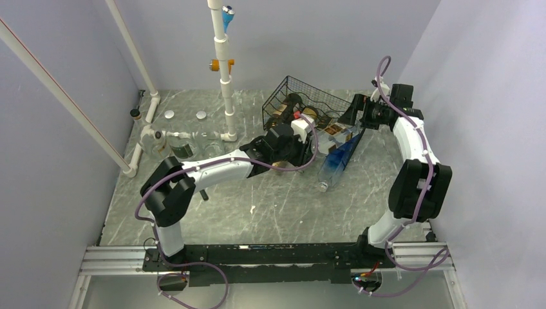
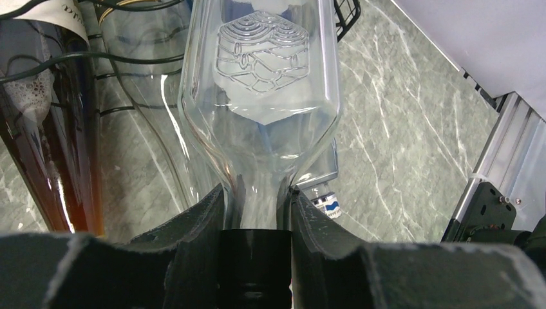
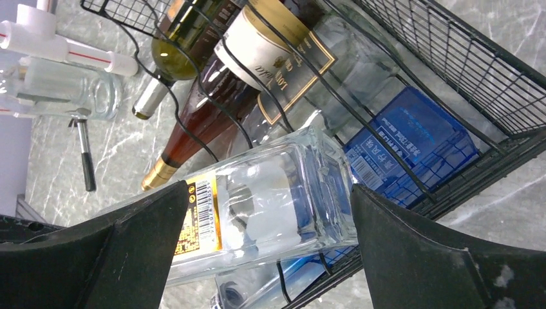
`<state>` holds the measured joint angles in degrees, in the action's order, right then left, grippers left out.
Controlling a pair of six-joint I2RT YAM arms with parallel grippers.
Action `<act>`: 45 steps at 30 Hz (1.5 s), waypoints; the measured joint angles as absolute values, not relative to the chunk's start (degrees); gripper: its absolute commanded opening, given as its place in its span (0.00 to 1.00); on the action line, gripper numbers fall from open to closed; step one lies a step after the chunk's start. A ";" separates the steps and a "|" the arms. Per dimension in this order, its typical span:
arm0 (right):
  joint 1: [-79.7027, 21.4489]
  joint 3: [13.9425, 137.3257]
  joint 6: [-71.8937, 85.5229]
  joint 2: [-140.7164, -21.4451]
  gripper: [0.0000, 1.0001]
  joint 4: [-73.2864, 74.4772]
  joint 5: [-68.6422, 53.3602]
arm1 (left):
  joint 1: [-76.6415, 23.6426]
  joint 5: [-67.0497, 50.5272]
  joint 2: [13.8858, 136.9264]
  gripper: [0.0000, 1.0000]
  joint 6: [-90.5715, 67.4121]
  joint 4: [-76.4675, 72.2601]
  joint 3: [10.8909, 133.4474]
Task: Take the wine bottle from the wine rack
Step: Pick up the wine bottle from the wine rack.
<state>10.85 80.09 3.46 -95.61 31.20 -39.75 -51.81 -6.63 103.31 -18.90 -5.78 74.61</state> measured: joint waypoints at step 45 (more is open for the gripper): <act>-17.37 56.29 17.63 -82.26 0.98 9.02 -41.82 | -50.92 -1.30 58.70 0.00 -22.61 19.03 46.50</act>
